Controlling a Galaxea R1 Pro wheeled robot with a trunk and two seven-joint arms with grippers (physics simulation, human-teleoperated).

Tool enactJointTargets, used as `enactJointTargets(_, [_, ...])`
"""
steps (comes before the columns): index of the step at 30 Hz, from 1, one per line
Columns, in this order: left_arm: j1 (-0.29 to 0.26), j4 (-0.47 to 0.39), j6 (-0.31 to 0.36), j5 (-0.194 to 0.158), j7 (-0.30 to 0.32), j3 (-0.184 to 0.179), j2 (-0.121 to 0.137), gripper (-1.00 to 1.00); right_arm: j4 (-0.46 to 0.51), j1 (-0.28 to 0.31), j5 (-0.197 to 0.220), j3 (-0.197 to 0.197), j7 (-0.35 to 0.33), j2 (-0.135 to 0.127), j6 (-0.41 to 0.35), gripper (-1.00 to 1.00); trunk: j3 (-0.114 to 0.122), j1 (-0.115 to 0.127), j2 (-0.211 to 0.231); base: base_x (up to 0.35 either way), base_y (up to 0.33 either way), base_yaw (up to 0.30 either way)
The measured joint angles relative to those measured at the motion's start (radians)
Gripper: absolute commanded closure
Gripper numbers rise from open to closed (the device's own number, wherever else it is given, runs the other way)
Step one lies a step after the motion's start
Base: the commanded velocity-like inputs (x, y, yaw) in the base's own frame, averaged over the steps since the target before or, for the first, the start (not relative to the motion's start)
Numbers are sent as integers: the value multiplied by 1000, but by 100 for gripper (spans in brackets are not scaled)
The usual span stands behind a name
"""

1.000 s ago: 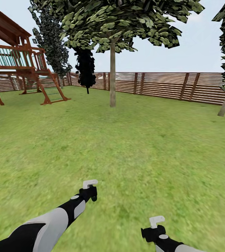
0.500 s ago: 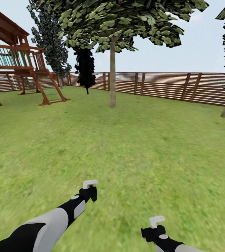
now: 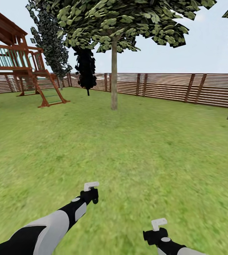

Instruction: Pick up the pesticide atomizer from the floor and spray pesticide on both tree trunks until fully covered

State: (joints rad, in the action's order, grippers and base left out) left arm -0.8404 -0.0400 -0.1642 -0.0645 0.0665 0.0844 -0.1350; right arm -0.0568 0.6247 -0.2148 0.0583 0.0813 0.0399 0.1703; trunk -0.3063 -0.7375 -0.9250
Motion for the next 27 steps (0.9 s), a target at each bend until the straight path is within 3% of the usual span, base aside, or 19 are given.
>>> enactJointTargets(27, [0, -1, 0, -1, 0, 0, 0, 100, 0, 0, 0, -1, 0, 0, 0, -100, 0, 0, 0, 350, -19, 0])
